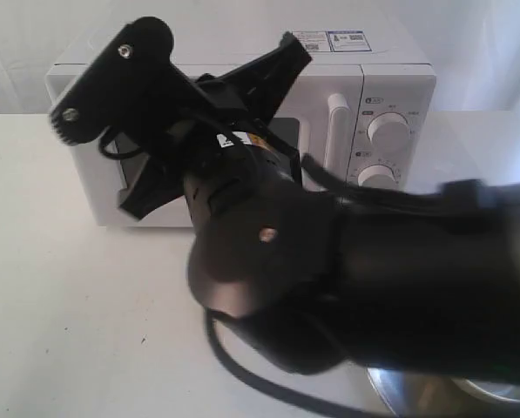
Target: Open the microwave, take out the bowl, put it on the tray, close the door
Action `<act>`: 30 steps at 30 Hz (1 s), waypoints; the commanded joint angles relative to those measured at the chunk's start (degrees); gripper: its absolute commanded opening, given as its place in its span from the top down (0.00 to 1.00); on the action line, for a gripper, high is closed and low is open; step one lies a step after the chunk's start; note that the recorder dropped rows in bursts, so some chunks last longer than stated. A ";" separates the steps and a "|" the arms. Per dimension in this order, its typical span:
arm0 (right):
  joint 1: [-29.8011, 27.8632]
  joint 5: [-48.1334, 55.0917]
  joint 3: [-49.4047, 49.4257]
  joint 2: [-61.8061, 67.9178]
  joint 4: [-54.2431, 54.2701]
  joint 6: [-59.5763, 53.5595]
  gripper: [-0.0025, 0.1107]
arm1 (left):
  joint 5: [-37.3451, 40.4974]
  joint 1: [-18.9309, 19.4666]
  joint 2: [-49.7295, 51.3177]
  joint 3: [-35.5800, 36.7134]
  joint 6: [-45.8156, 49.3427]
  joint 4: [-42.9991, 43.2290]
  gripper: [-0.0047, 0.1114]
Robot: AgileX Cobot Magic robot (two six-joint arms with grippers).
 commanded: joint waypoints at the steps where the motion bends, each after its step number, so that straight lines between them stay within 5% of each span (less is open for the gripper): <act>1: 1.78 27.88 8.10 -16.39 -6.16 5.40 0.98 | 0.06 -0.12 -0.12 -0.16 0.00 -0.35 0.96; 5: 1.78 44.34 16.40 -34.64 -5.89 10.41 0.98 | 0.06 -0.12 -0.12 -0.16 0.00 -0.35 0.96; 13: 1.78 45.79 19.99 -55.77 -5.86 14.16 0.98 | 0.06 -0.12 -0.12 -0.16 0.00 -0.35 0.96; 20: 0.24 23.49 26.25 -62.87 -0.76 13.43 0.98 | 0.06 -0.12 -0.12 -0.16 0.00 -0.35 0.96; 24: -9.66 24.03 34.57 -66.23 0.50 15.71 0.98 | 0.06 -0.12 -0.12 -0.16 0.00 -0.35 0.96; 27: -26.46 33.95 43.72 -75.13 0.25 15.71 0.98 | 0.06 -0.12 -0.12 -0.16 0.00 -0.35 0.96; 30: -35.93 34.62 49.68 -84.68 0.25 15.71 0.98 | 0.06 -0.12 -0.12 -0.16 0.00 -0.35 0.96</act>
